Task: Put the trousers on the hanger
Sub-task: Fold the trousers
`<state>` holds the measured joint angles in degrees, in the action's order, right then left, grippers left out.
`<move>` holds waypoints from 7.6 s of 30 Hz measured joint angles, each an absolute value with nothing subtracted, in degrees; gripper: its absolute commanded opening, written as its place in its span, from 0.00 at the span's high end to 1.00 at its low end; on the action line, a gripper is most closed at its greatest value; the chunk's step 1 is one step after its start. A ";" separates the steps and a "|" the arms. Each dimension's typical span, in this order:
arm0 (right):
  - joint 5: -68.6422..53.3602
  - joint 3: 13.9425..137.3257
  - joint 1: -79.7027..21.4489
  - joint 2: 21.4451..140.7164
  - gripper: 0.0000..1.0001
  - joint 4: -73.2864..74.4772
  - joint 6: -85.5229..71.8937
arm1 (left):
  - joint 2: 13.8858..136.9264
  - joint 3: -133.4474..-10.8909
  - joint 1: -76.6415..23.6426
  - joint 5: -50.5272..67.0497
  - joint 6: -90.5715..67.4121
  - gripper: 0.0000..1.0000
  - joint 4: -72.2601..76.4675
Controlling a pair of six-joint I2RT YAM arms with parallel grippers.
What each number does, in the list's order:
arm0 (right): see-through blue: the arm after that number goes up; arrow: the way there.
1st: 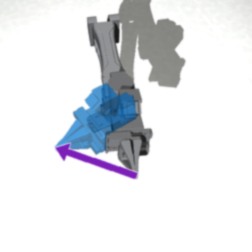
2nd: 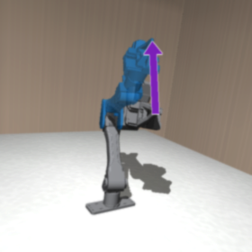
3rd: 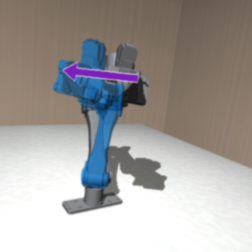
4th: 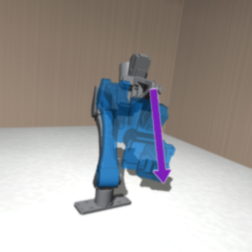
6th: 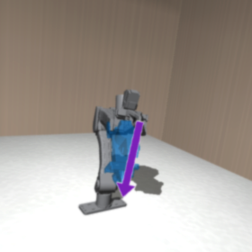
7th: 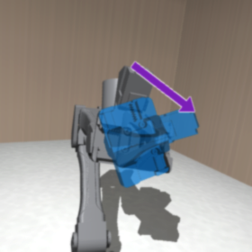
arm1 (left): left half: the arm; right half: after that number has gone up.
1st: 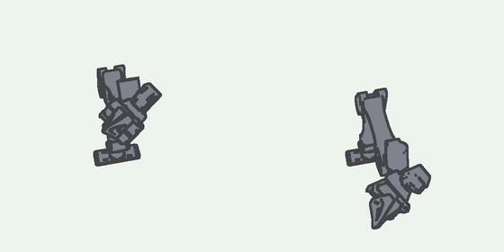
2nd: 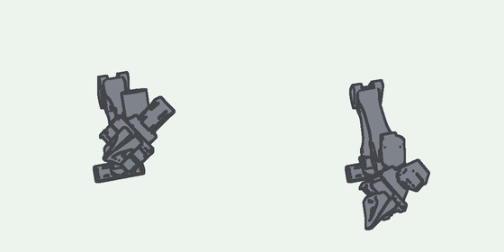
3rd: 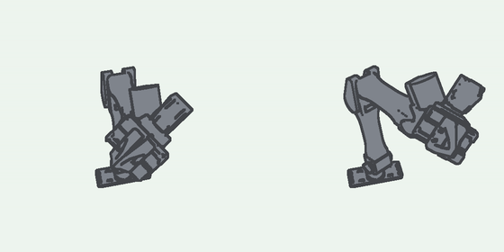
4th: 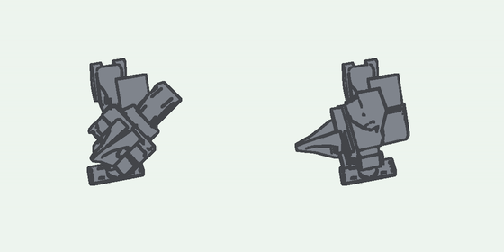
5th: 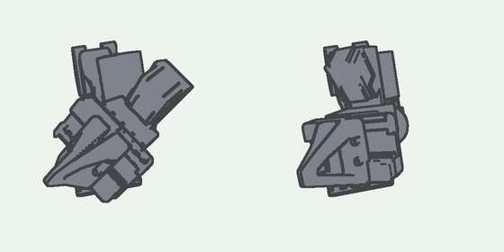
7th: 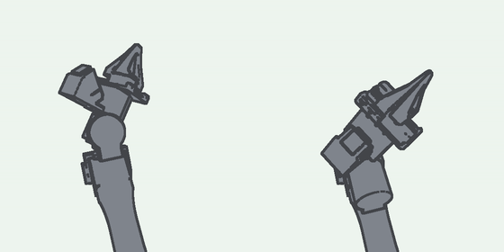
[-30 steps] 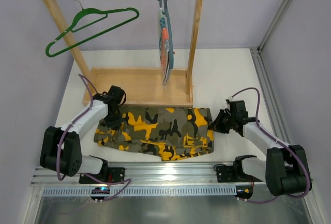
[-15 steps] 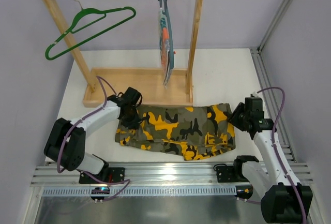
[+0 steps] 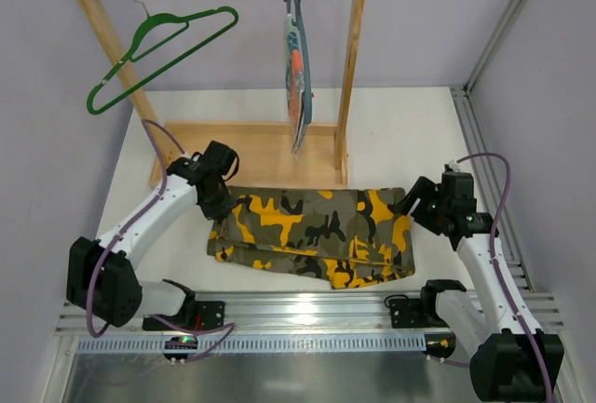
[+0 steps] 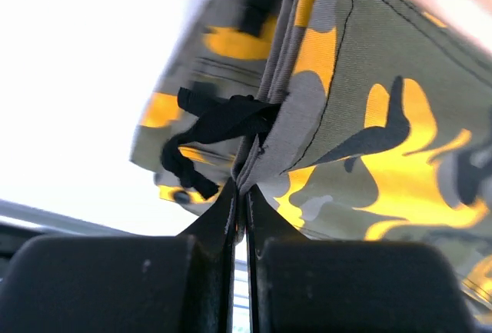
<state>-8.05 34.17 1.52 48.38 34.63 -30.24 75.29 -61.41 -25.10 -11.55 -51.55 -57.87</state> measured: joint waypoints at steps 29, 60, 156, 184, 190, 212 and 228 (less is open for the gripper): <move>-17.89 40.77 -28.14 54.06 0.46 29.19 -22.31 | 75.75 -56.16 -21.58 -1.30 -45.32 0.53 -48.99; 10.70 44.47 -66.46 87.81 0.49 14.39 -5.61 | 82.39 -45.01 -15.62 2.00 -44.21 0.51 -39.51; -4.89 25.23 -27.88 46.17 0.64 20.47 -29.98 | 84.14 -44.23 -13.23 -5.85 -50.87 0.99 -30.89; -35.83 31.00 -3.97 79.18 0.66 3.36 -30.52 | 87.92 -46.11 1.58 6.90 -54.83 1.00 -34.74; -35.18 32.25 -3.68 70.89 0.67 9.26 -28.47 | 87.42 -45.60 1.69 6.50 -54.94 1.00 -34.74; -32.77 39.05 2.85 74.87 0.68 14.00 -28.01 | 76.09 -45.30 2.92 -4.97 -54.63 0.82 -47.05; -39.24 38.92 2.70 80.16 0.85 8.84 -30.61 | 77.95 -44.05 1.21 8.97 -52.38 0.82 -34.89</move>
<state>-39.24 38.92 2.70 80.16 8.84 -30.61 77.95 -44.05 1.21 8.97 -52.38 -34.89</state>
